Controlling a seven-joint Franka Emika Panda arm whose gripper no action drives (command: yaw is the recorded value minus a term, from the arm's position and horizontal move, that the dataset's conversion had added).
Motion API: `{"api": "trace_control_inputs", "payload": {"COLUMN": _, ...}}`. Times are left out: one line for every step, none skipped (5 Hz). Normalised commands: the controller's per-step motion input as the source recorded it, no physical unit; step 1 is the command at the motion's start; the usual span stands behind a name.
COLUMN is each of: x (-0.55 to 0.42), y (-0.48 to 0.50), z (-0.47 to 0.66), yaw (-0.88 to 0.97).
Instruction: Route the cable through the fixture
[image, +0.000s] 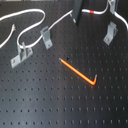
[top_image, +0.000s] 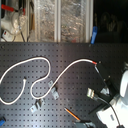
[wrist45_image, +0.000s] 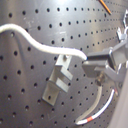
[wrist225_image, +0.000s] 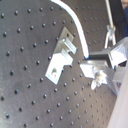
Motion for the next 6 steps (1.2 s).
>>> {"api": "trace_control_inputs", "payload": {"x": -0.088, "y": -0.260, "z": 0.33, "yaw": -0.62}}
{"api": "trace_control_inputs", "payload": {"x": -0.121, "y": -0.230, "z": 0.16, "yaw": -0.51}}
{"api": "trace_control_inputs", "payload": {"x": -0.024, "y": 0.026, "z": 0.06, "yaw": 0.00}}
{"api": "trace_control_inputs", "payload": {"x": -0.249, "y": 0.001, "z": 0.17, "yaw": 0.34}}
{"api": "trace_control_inputs", "payload": {"x": -0.304, "y": -0.043, "z": 0.17, "yaw": 0.33}}
{"api": "trace_control_inputs", "payload": {"x": -0.031, "y": -0.023, "z": 0.00, "yaw": 0.00}}
